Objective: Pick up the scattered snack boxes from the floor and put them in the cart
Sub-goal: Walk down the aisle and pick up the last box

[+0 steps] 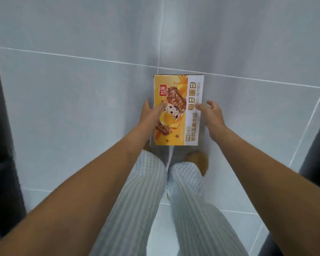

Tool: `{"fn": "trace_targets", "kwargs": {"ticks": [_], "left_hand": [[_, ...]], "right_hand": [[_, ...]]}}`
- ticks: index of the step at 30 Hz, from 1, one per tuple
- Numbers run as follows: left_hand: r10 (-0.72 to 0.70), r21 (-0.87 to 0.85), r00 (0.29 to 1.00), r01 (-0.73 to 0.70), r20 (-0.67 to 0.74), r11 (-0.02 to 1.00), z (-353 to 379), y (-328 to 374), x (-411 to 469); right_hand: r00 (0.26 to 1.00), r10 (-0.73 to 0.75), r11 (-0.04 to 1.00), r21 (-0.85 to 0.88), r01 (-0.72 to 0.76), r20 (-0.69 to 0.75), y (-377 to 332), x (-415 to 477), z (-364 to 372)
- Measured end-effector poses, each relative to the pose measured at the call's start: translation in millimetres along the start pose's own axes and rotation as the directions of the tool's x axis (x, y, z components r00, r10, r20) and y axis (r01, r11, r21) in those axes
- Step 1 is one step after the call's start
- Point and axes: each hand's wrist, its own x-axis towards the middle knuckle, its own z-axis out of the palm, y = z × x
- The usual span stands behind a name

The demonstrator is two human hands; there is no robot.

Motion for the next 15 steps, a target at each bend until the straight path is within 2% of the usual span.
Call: {"fn": "trace_targets", "kwargs": {"ticks": [8, 15], "left_hand": [[0.026, 0.064, 0.995, -0.032, 0.095, 0.997, 11, -12, 33], [0.027, 0.136, 0.992, -0.044, 0.125, 0.99, -1, 4, 11]], "right_hand": [[0.998, -0.023, 0.991, 0.133, 0.015, 0.061, 23, 29, 26], [0.998, 0.009, 0.98, 0.197, -0.021, 0.063, 22, -6, 24]]}}
